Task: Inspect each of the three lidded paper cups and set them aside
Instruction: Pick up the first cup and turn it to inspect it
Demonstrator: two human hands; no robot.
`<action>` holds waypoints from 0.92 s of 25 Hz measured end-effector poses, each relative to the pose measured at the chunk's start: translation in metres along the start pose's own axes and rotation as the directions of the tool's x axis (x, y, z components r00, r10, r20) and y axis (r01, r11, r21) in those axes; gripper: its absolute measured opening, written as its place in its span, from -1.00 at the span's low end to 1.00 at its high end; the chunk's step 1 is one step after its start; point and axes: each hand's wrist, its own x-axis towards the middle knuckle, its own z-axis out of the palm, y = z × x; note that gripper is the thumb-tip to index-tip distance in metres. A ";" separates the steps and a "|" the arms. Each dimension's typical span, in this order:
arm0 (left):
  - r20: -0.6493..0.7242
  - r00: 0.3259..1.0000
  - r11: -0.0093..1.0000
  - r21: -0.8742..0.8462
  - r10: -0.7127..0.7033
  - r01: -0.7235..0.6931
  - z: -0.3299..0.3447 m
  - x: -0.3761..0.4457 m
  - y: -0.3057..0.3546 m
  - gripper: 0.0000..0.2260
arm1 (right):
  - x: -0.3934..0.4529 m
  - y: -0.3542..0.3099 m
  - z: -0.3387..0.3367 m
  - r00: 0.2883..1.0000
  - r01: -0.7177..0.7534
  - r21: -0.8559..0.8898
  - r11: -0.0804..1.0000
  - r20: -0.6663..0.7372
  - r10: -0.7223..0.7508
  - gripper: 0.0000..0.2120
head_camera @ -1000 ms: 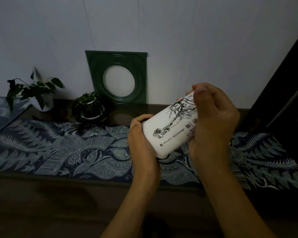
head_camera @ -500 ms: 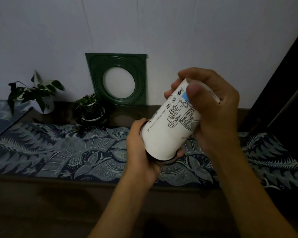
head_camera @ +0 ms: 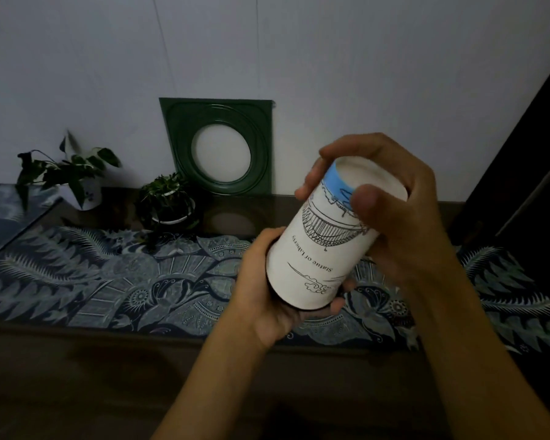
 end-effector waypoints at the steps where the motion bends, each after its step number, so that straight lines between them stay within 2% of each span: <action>1: -0.008 1.000 1.000 -0.009 -0.012 0.012 0.002 0.000 0.001 -0.51 | 0.000 -0.001 0.002 1.000 0.001 0.002 1.000 -0.022 -0.001 -0.45; 3: -0.092 0.991 0.993 -0.055 0.098 -0.104 0.005 0.004 -0.004 -0.55 | -0.002 0.003 0.011 0.987 0.016 -0.006 1.000 -0.159 -0.017 -0.54; 4: -0.163 0.961 0.969 -0.067 0.224 -0.237 0.003 0.008 -0.007 -0.58 | -0.003 0.007 0.017 0.967 0.022 -0.015 1.000 -0.253 -0.025 -0.60; 5: -0.238 0.897 0.920 -0.031 0.373 -0.391 0.003 0.011 -0.008 -0.62 | -0.006 0.011 0.023 0.932 0.018 0.006 1.000 -0.363 -0.014 -0.65; 6: -0.282 0.804 0.846 0.054 0.523 -0.531 0.003 0.013 -0.008 -0.65 | -0.008 0.014 0.027 0.882 0.010 0.062 0.998 -0.471 0.021 -0.66; 7: -0.280 0.719 0.769 0.141 0.635 -0.624 0.002 0.015 -0.010 -0.67 | -0.009 0.017 0.028 0.837 0.006 0.120 0.993 -0.544 0.061 -0.64; 10: -0.188 0.602 0.629 0.285 0.776 -0.723 0.000 0.015 -0.019 -0.64 | -0.008 0.021 0.028 0.791 -0.002 0.160 0.987 -0.603 0.100 -0.70; 12: -0.157 0.568 0.586 0.315 0.808 -0.747 0.000 0.014 -0.025 -0.65 | -0.007 0.019 0.023 0.820 -0.007 0.134 0.991 -0.566 0.083 -0.63; 13: -0.182 0.600 0.626 0.267 0.779 -0.733 -0.001 0.012 -0.024 -0.68 | -0.005 0.017 0.019 0.876 0.005 0.107 0.994 -0.480 0.048 -0.55; 14: -0.205 0.673 0.703 0.169 0.711 -0.691 -0.002 0.010 -0.020 -0.68 | -0.004 0.013 0.015 0.936 0.026 0.079 0.996 -0.352 0.004 -0.48; 16: -0.173 0.879 0.893 0.008 0.445 -0.451 -0.005 0.005 -0.009 -0.59 | -0.002 0.007 0.011 0.991 0.068 0.039 0.997 -0.121 -0.063 -0.43; 17: -0.121 0.942 0.949 -0.002 0.312 -0.315 -0.005 0.002 -0.005 -0.54 | -0.001 0.005 0.010 0.994 0.078 0.028 0.997 -0.078 -0.076 -0.43; 18: -0.104 0.964 0.970 0.016 0.243 -0.242 -0.004 0.000 -0.004 -0.51 | 0.000 0.005 0.011 0.993 0.082 0.031 0.996 -0.089 -0.079 -0.44; 19: -0.118 0.964 0.972 0.028 0.237 -0.235 -0.002 0.001 -0.004 -0.51 | 0.000 0.006 0.014 0.988 0.084 0.040 0.996 -0.136 -0.078 -0.46; 20: -0.156 0.941 0.954 0.033 0.299 -0.298 -0.001 0.004 -0.007 -0.53 | -0.001 0.008 0.018 0.976 0.090 0.059 0.994 -0.203 -0.076 -0.49; 21: -0.213 0.876 0.901 0.074 0.433 -0.428 -0.001 0.007 -0.010 -0.58 | -0.003 0.011 0.023 0.955 0.089 0.088 0.992 -0.289 -0.060 -0.51; 22: -0.244 0.754 0.792 0.171 0.610 -0.586 -0.003 0.011 -0.014 -0.63 | -0.005 0.014 0.027 0.924 0.075 0.136 0.988 -0.381 -0.017 -0.53; 23: -0.231 0.599 0.642 0.298 0.767 -0.706 -0.006 0.016 -0.017 -0.66 | -0.007 0.018 0.031 0.886 0.054 0.192 0.980 -0.462 0.042 -0.53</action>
